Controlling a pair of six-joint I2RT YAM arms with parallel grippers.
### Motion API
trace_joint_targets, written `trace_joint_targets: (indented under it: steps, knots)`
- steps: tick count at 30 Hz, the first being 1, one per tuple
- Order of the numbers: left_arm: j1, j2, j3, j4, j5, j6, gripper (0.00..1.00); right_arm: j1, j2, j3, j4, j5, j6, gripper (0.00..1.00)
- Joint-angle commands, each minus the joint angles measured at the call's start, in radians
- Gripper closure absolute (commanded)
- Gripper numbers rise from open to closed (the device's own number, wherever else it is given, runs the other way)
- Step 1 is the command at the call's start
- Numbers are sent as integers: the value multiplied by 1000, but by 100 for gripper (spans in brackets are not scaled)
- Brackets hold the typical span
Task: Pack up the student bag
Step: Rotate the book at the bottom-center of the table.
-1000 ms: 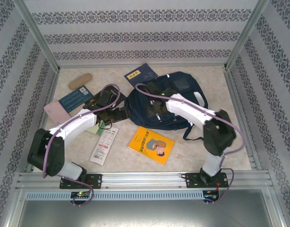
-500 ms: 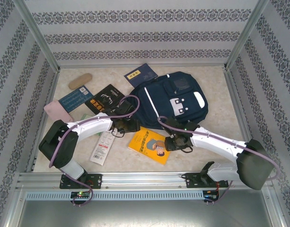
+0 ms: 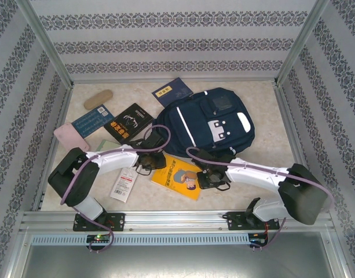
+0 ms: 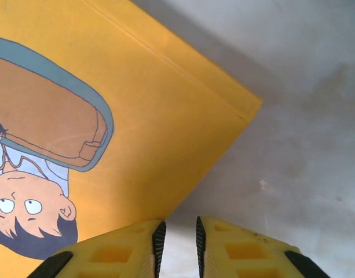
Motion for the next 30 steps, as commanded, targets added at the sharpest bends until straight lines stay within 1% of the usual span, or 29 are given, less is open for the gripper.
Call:
trace_joint_targets:
  steps: [1,4,8,10,12,14,16,18,19,22,23,25,28,30]
  knots:
    - [-12,-48,-76,-83,-40,-36,73,32,81,92,112,-28,-15,74]
    - [-11,-142,-129,-135,-80,-52,73,48,165,184,115,-32,-39,74]
    - [-11,-268,-198,-184,-92,-75,71,53,303,319,115,-40,-85,75]
    - [-11,-324,-214,-222,-98,-82,68,53,371,407,96,-21,-118,75]
    - [-11,-380,-212,-268,-123,-85,63,50,417,479,73,0,-146,75]
    - [-8,-433,-197,-319,-151,-77,58,43,432,531,48,0,-159,75]
    - [2,-465,-167,-360,-174,-68,56,41,416,534,41,-8,-169,75]
    - [18,-476,-142,-360,-170,-45,55,44,383,515,32,-26,-171,75]
    - [26,-472,-132,-344,-162,-32,56,48,362,493,32,-32,-168,75]
    - [53,-408,-96,-267,-118,8,61,67,285,411,28,-32,-156,80]
    - [57,-373,-76,-243,-107,21,64,76,252,378,28,-30,-151,81]
    - [60,-298,-27,-198,-80,48,70,98,195,313,35,-26,-134,87]
    - [62,-183,43,-140,-53,77,74,139,126,219,61,-22,-100,90]
    - [66,-104,78,-107,-33,87,74,169,101,169,76,-18,-69,91]
